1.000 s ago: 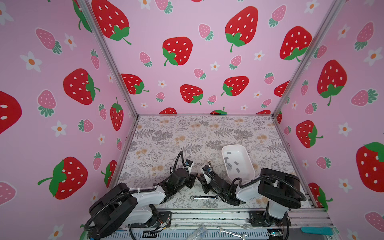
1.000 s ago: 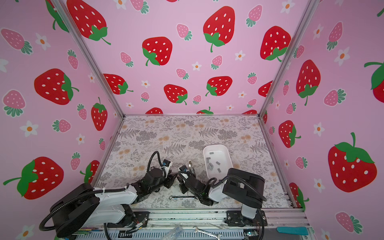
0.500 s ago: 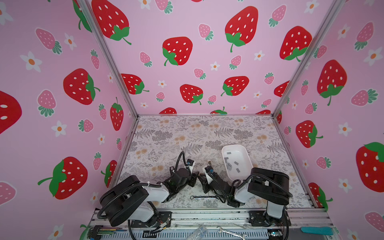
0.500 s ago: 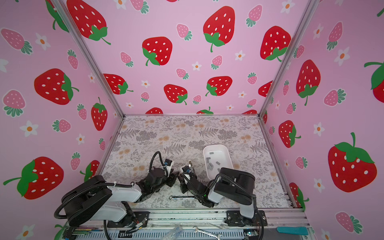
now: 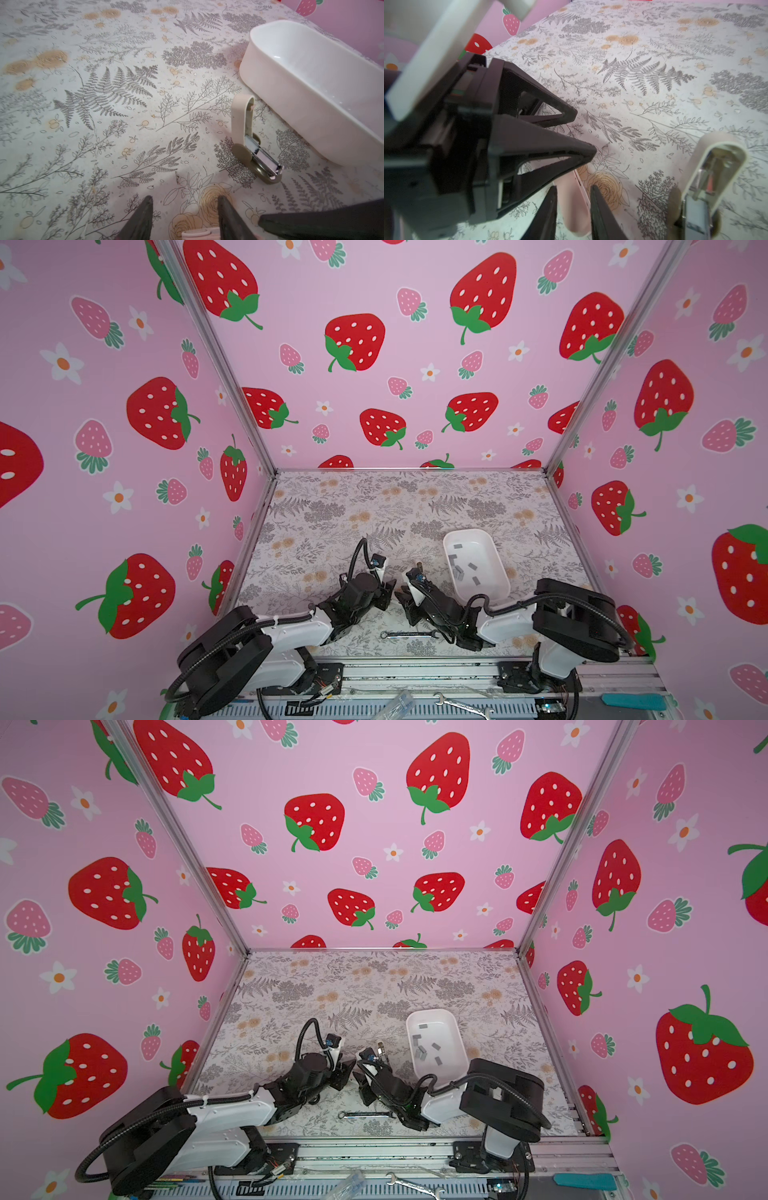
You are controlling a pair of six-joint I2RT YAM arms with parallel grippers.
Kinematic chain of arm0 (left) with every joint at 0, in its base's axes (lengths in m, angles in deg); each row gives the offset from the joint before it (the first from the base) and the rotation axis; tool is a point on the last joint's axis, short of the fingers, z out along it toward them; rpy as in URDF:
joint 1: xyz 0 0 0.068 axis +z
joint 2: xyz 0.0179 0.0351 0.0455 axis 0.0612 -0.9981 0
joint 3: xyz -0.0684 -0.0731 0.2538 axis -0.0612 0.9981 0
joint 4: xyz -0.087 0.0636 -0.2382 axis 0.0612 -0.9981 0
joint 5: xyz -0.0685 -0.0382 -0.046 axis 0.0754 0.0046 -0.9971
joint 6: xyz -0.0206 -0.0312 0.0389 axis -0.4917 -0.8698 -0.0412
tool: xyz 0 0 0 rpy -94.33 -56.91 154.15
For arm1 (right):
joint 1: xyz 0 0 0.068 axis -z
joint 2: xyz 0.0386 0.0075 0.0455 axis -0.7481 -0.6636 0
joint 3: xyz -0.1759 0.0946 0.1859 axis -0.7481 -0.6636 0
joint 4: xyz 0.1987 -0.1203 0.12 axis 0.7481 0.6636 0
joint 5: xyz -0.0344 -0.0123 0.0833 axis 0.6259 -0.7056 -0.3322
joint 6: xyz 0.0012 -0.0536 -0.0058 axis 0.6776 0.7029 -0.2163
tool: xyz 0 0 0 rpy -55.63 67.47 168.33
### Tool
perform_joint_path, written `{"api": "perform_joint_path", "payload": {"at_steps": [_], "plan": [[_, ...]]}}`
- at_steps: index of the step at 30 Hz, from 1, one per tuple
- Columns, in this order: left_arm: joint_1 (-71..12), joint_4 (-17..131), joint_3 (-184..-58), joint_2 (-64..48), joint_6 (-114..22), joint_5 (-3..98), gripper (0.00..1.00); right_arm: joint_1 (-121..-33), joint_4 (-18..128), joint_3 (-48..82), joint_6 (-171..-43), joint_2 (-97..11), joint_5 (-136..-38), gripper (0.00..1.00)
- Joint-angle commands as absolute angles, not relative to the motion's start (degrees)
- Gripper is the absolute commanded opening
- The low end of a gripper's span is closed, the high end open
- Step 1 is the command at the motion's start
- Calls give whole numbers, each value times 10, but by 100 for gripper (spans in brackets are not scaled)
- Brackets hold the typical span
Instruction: Load the staples into the stapler
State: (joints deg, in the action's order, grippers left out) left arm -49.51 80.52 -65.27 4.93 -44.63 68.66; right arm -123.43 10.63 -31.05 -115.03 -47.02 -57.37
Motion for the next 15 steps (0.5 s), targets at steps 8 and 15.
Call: {"api": "perform_joint_path", "payload": {"at_steps": [8,15], "plan": [[-491,707,-694,156,-480,728,79,-1220,229,-380,-1197,-350,-495,41],[-488,632,-751,157,-503,736,92,-1191,235,-377,-1218,-415,-538,48]]}}
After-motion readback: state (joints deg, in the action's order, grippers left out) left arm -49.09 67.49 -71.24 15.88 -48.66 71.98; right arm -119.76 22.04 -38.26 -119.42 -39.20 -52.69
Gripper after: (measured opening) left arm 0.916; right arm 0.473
